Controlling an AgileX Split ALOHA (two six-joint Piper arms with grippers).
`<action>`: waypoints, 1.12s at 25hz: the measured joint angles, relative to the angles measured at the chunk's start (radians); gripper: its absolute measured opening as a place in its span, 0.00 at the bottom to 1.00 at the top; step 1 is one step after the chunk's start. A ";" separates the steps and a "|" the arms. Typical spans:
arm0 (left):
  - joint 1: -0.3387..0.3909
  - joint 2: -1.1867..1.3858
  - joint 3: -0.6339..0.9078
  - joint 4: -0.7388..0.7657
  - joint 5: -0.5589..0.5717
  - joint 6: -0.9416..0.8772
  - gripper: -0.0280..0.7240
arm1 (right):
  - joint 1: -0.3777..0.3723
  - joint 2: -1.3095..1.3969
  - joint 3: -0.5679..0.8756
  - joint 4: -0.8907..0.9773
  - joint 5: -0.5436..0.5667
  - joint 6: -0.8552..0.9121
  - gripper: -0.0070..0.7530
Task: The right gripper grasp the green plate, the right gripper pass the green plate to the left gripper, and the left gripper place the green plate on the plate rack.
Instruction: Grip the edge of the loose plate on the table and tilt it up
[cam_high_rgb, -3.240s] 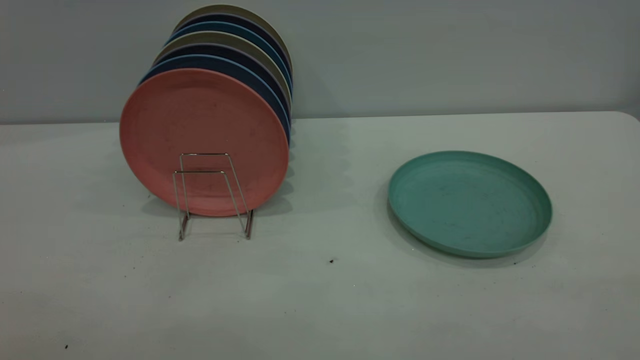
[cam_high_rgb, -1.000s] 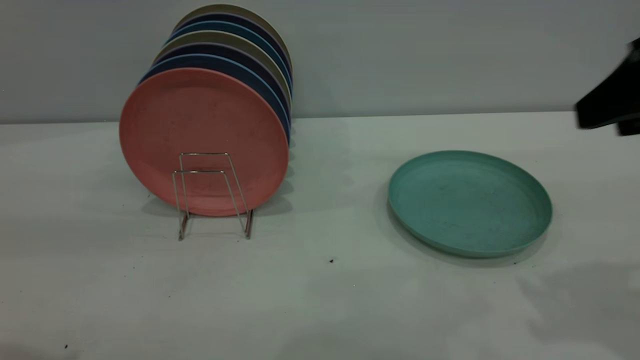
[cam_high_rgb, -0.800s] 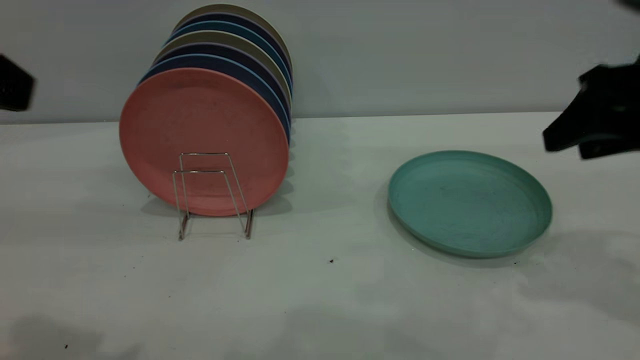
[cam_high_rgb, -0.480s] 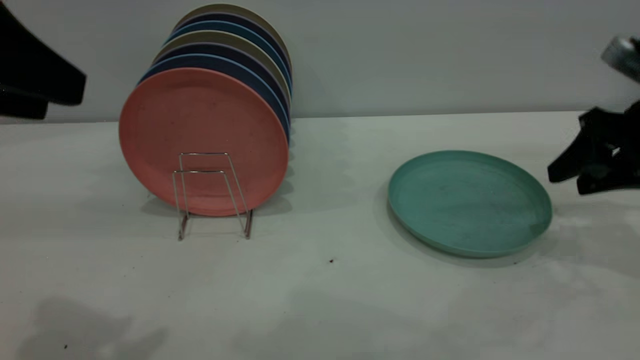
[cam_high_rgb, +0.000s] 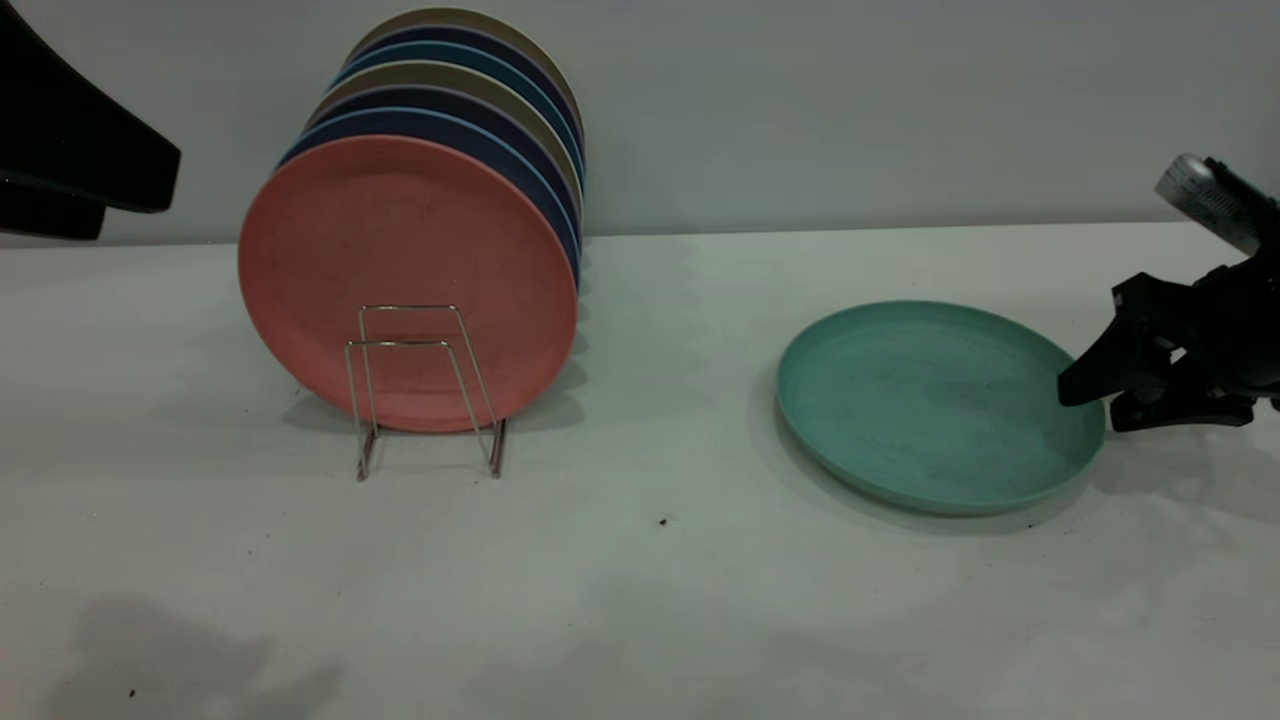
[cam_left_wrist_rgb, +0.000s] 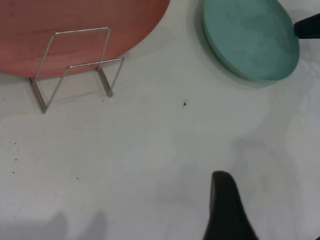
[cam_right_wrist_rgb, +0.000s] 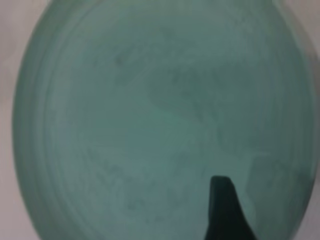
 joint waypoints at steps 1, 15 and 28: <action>0.000 0.000 0.000 0.000 0.000 0.001 0.68 | 0.004 0.005 -0.004 0.010 -0.001 0.000 0.64; 0.000 0.000 -0.001 -0.001 -0.002 0.001 0.68 | 0.048 0.043 -0.009 0.098 -0.094 0.000 0.11; 0.000 0.216 -0.001 -0.211 0.011 0.138 0.68 | 0.064 -0.151 -0.009 -0.337 -0.074 0.162 0.03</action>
